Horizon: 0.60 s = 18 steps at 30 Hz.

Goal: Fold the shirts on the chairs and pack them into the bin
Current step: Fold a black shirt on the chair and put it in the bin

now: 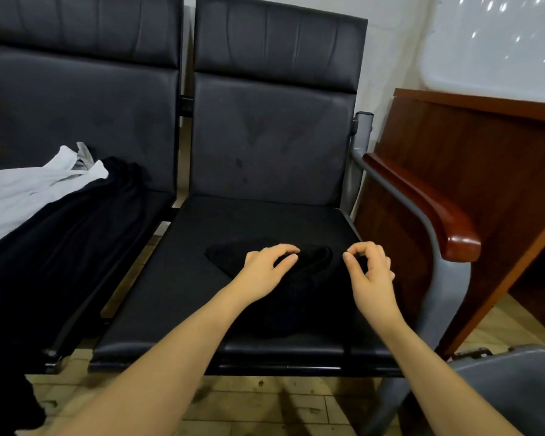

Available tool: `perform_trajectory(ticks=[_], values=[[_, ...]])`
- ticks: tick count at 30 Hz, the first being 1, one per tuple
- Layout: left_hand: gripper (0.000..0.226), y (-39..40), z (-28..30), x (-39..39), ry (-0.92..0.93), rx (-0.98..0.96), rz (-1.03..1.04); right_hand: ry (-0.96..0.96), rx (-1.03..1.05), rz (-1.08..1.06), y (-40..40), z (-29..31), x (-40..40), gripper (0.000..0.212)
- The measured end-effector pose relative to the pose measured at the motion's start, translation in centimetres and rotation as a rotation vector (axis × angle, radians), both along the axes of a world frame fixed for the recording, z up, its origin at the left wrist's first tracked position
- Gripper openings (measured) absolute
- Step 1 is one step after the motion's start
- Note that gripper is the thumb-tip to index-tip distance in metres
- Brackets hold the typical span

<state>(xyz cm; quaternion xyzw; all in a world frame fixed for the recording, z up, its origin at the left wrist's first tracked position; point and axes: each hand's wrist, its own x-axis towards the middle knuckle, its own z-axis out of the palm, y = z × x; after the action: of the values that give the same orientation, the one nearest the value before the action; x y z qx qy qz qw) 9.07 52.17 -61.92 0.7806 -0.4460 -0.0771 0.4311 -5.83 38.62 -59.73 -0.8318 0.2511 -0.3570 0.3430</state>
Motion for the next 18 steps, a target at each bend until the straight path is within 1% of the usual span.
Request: perform_trajectory(ticks=[3, 6, 7, 10, 13, 16, 18], values=[[0.024, -0.9, -1.1, 0.2, -0.023, 0.067, 0.013, 0.039, -0.016, -0.011, -0.6, -0.3, -0.3, 0.015], [0.012, -1.1, -1.7, 0.6, 0.038, 0.061, 0.055, 0.108, -0.061, -0.005, -0.9, -1.2, -0.4, 0.009], [0.014, -1.2, -1.8, 0.8, 0.060, 0.043, 0.073, 0.124, -0.069, -0.003, -0.8, -1.4, -0.4, 0.008], [0.019, -0.8, -1.5, 1.3, 0.135, -0.077, 0.125, 0.117, -0.039, 0.004, -0.5, -1.6, 0.0, 0.008], [0.016, 0.2, 0.5, 1.5, 0.196, -0.238, 0.180, 0.031, 0.003, 0.041, 0.2, -1.0, 0.4, 0.018], [0.014, 1.5, 3.1, 1.5, 0.147, -0.336, 0.230, -0.032, 0.017, 0.092, 1.0, -0.5, 1.0, 0.024], [0.014, 2.6, 4.8, 1.1, 0.053, -0.372, 0.242, -0.054, -0.006, 0.117, 1.4, -0.2, 1.4, 0.025]])
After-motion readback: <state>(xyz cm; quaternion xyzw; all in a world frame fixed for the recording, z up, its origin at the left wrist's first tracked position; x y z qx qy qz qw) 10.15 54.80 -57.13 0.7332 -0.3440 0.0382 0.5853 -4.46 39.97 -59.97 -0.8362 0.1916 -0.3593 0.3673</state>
